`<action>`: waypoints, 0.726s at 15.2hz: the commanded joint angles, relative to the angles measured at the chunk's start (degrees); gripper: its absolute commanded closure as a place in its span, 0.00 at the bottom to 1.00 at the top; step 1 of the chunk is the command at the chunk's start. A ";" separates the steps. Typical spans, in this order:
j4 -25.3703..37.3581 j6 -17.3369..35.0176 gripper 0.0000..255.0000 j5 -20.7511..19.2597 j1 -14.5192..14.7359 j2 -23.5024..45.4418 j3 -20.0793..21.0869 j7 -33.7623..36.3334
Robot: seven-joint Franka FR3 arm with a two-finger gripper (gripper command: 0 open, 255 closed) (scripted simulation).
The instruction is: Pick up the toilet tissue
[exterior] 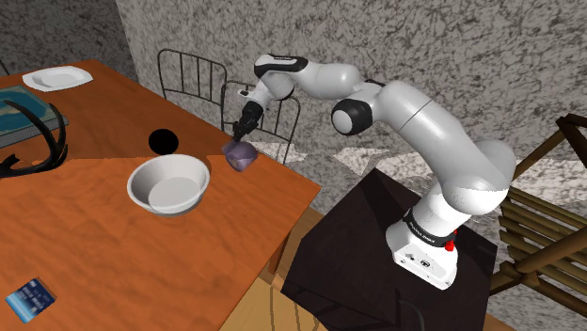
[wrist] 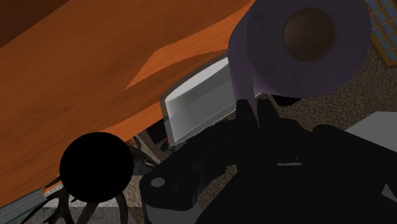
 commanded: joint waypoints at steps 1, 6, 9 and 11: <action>-1.03 0.20 1.00 -0.12 0.06 -0.30 -0.17 -0.61; -5.33 -0.15 1.00 -0.14 0.52 -4.72 -0.49 -0.63; -7.22 -0.49 1.00 -0.16 0.70 -6.98 -0.64 -0.37; -8.27 -0.75 1.00 -0.16 0.79 -8.38 -0.71 -0.12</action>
